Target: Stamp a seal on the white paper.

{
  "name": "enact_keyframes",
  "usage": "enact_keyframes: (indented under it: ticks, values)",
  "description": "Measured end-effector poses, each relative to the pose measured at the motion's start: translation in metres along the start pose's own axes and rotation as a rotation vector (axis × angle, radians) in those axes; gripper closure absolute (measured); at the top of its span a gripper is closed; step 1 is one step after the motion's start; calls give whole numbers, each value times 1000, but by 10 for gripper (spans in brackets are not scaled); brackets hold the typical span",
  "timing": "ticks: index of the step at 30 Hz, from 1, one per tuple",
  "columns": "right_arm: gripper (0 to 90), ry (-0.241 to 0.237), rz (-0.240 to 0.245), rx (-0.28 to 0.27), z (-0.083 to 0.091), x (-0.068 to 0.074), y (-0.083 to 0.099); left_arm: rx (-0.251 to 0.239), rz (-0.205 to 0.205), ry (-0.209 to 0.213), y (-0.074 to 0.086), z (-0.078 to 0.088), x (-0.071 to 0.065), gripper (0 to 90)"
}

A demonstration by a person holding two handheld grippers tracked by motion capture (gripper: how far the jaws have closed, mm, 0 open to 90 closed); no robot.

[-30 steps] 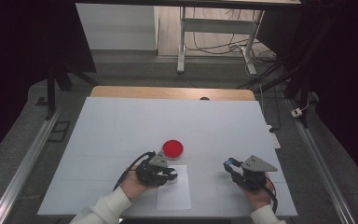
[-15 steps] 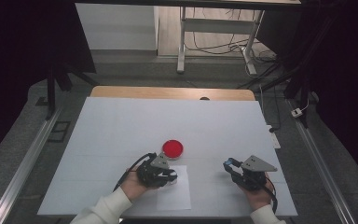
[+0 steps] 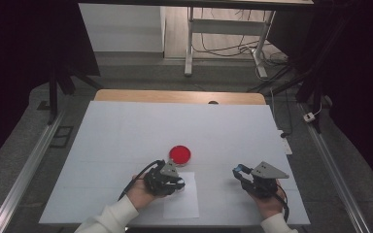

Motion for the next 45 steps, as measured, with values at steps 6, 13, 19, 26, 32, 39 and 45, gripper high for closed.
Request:
enact_keyframes:
  ticks: [6, 13, 19, 26, 32, 39, 45]
  values:
    - [655, 3, 2, 5, 0, 0, 0, 23, 7, -8, -1, -1, -1, 758]
    - [656, 0, 0, -1, 0, 1, 0, 35, 13, -15, -1, -1, -2, 760]
    - [655, -1, 0, -1, 0, 2, 0, 42, 13, -19, -2, -1, -2, 760]
    - [655, -2, -2, -2, 0, 2, 0, 41, 16, -14, -2, -1, -1, 761]
    - [656, 2, 6, -5, 1, 2, -2, 44, 10, -21, -1, -1, -2, 761]
    - [655, 2, 4, -3, 1, 2, -1, 39, 8, -24, -1, -1, -2, 760]
    - [656, 0, 6, -8, 0, 3, -2, 29, -1, -26, -2, 1, -3, 758]
Point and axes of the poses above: each handheld gripper's, and its own axes: z roughly backward along the jaws, y roughly out of its underside, x roughly to its left, the point moved 7 cm from there along -z, roughly forward along the jaws, and after that the axes turned 5 degrees about z, right-handed, at the moved point
